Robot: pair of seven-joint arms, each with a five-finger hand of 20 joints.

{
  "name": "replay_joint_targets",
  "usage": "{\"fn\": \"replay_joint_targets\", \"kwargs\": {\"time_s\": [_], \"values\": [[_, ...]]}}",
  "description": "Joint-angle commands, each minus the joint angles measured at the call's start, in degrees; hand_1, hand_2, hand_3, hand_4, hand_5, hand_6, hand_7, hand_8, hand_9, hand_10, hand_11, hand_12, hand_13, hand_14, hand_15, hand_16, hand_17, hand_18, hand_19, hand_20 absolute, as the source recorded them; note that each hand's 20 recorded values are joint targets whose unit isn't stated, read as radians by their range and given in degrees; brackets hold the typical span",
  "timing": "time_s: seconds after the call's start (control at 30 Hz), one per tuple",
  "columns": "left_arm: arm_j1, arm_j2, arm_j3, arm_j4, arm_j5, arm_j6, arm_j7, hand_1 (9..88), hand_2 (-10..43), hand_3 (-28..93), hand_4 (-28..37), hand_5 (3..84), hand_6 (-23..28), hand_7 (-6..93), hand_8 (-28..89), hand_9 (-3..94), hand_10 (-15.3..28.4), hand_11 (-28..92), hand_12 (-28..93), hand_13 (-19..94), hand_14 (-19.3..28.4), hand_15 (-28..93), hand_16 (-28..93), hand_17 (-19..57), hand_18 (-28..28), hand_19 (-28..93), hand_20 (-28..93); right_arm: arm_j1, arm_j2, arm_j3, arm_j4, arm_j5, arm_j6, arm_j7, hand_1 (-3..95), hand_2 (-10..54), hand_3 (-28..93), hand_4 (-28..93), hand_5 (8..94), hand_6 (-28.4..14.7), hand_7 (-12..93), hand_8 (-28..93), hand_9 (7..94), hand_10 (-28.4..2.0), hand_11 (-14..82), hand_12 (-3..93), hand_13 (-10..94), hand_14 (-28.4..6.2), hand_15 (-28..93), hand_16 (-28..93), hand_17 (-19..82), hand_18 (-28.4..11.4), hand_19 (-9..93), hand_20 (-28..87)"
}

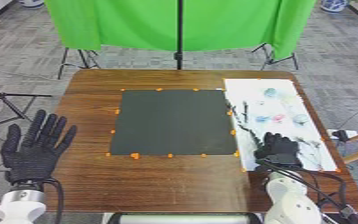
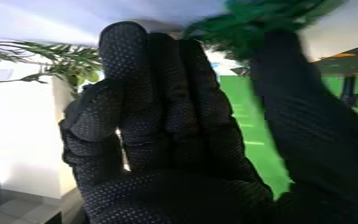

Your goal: Arrange flowers

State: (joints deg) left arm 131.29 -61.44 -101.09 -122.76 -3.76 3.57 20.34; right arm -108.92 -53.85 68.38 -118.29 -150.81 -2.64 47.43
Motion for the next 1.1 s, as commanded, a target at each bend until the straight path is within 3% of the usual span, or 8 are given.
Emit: {"fn": "replay_joint_targets", "kwargs": {"time_s": [0.03, 0.1, 0.23, 0.4, 0.6, 0.87, 1.1], "values": [[-0.2, -0.64, 0.66, 1.05, -0.63, 0.17, -1.14, 25.0, 16.0, 70, -28.3, 43.3, 6.8, 16.8, -10, 38.7, 15.2, 22, 14, 29, 14.2, 33, -4, -4.8, 14.1, 33, 15, -2.5, 0.0, -5.0, 4.1, -1.5, 1.9, -1.9, 63.0, -9.5, 55, -28, 67.4, -1.6, 37, 18, 77.1, -12.5, 22.2, 44.6, 70, -9.1, 51, 39, 40, -24.2, 90, 38], [0.0, -0.64, 0.7, 1.07, -0.61, 0.14, -1.03, 25.0, 16.0, 70, -28.3, 43.0, 6.6, 16.3, -10, 38.7, 15.2, 22, 14, 30, 14.5, 35, -3, -5.0, 14.5, 35, 16, -2.7, -0.3, -5.5, 4.1, -1.3, 2.0, -2.0, 66.8, -9.5, 53, -28, 71.2, -0.9, 37, 20, 81.4, -11.1, 20.7, 50.0, 72, -8.0, 53, 43, 42, -24.3, 90, 38], [-0.1, -0.6, 0.69, 1.08, -0.85, 0.4, -1.09, 24.9, 16.0, 70, -28.3, 42.7, 6.5, 15.9, -10, 38.6, 15.3, 22, 14, 30, 14.7, 36, -4, -4.9, 14.8, 36, 17, -2.3, -0.1, -5.5, 3.9, -0.7, 4.9, -1.8, 65.7, -9.5, 62, -28, 75.4, -0.1, 39, 22, 85.3, -10.6, 20.2, 52.1, 76, -6.3, 50, 47, 44, -24.2, 91, 38], [0.1, -0.74, 0.44, 1.06, -1.03, 0.19, -0.91, 25.0, 16.0, 70, -28.3, 42.4, 6.4, 15.4, -10, 38.6, 15.2, 22, 14, 30, 14.7, 36, -4, -4.9, 14.8, 36, 17, -2.0, 1.9, -5.7, 3.0, -3.6, 14.6, -0.3, 64.9, -9.5, 68, -28, 78.0, 0.0, 38, 22, 87.3, -10.4, 18.5, 50.8, 78, -5.1, 47, 48, 46, -24.1, 91, 38], [0.5, -0.61, -0.21, 1.05, -1.22, 0.04, -0.36, 25.0, 15.9, 70, -28.3, 42.4, 6.3, 15.2, -10, 38.5, 15.3, 22, 13, 30, 14.8, 36, -4, -4.9, 14.8, 36, 17, -1.2, 4.1, -4.1, -0.7, -4.9, 21.0, 1.4, 63.6, -9.5, 71, -28, 81.3, 0.1, 34, 23, 90.5, -9.8, 15.0, 49.3, 81, -4.5, 43, 50, 48, -24.7, 91, 37], [0.4, -0.24, -0.35, 1.11, -1.22, 0.15, -0.29, 24.9, 15.9, 71, -28.3, 42.2, 6.2, 15.0, -9, 38.6, 15.3, 22, 13, 30, 14.7, 36, -4, -4.9, 14.8, 36, 17, 3.5, 6.6, -5.2, -5.0, -0.7, 23.2, 2.6, 63.2, -9.5, 73, -28, 82.6, 0.3, 33, 24, 91.9, -9.5, 14.0, 49.8, 83, -4.0, 42, 52, 49, -25.0, 91, 36], [0.5, 0.26, -0.28, 1.23, -1.87, 0.14, -0.37, 25.0, 15.8, 71, -28.3, 42.2, 6.2, 15.3, -9, 38.6, 15.2, 22, 13, 30, 14.8, 36, -4, -4.9, 14.8, 36, 17, 15.8, 4.4, -10.2, -1.8, -0.8, 24.7, 4.6, 63.1, -9.5, 73, -28, 82.7, 0.4, 32, 25, 91.7, -9.1, 14.0, 50.5, 83, -4.1, 41, 52, 49, -25.0, 92, 36]]}}
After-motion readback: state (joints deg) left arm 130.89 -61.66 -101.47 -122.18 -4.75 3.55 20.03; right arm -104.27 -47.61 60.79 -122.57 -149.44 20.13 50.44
